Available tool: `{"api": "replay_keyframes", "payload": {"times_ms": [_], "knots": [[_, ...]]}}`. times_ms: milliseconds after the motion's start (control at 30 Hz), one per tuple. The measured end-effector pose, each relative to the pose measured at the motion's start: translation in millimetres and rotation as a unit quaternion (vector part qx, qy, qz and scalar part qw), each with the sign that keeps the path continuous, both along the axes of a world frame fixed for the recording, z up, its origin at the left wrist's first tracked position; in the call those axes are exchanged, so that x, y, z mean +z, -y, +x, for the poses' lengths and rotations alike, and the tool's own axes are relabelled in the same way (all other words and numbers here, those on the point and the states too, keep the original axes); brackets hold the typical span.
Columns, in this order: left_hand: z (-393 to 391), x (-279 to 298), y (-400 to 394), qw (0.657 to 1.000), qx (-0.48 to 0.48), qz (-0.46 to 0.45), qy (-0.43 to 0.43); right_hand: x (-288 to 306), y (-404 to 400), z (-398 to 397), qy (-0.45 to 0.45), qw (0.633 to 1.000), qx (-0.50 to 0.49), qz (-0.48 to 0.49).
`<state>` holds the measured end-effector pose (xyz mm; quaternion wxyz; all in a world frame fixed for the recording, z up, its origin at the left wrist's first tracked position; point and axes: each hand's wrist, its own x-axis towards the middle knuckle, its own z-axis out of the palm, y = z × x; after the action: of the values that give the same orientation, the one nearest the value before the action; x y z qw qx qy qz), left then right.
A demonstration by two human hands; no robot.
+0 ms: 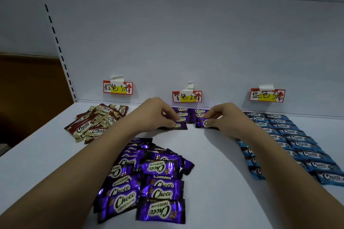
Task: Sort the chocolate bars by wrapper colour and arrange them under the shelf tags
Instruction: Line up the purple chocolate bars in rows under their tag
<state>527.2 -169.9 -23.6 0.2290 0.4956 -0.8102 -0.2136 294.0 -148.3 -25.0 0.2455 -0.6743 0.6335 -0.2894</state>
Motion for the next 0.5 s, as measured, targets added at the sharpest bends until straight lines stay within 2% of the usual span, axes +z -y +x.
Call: {"api": "replay_keyframes", "payload": {"times_ms": [100, 200, 500], "knots": [[-1.0, -1.5, -1.7, 1.000, -0.012, 0.001, 0.020, 5.3, -5.7, -4.2, 0.030, 0.999, -0.003, 0.034], [-3.1, -5.2, -1.4, 0.999, -0.025, -0.011, 0.045, 6.2, -8.2, -5.9, 0.013, 0.998, 0.000, 0.055], [-11.5, -5.0, -4.8, 0.996, -0.052, -0.033, 0.064, 0.9, -6.5, -1.2, 0.035, 0.998, -0.014, 0.053]]}}
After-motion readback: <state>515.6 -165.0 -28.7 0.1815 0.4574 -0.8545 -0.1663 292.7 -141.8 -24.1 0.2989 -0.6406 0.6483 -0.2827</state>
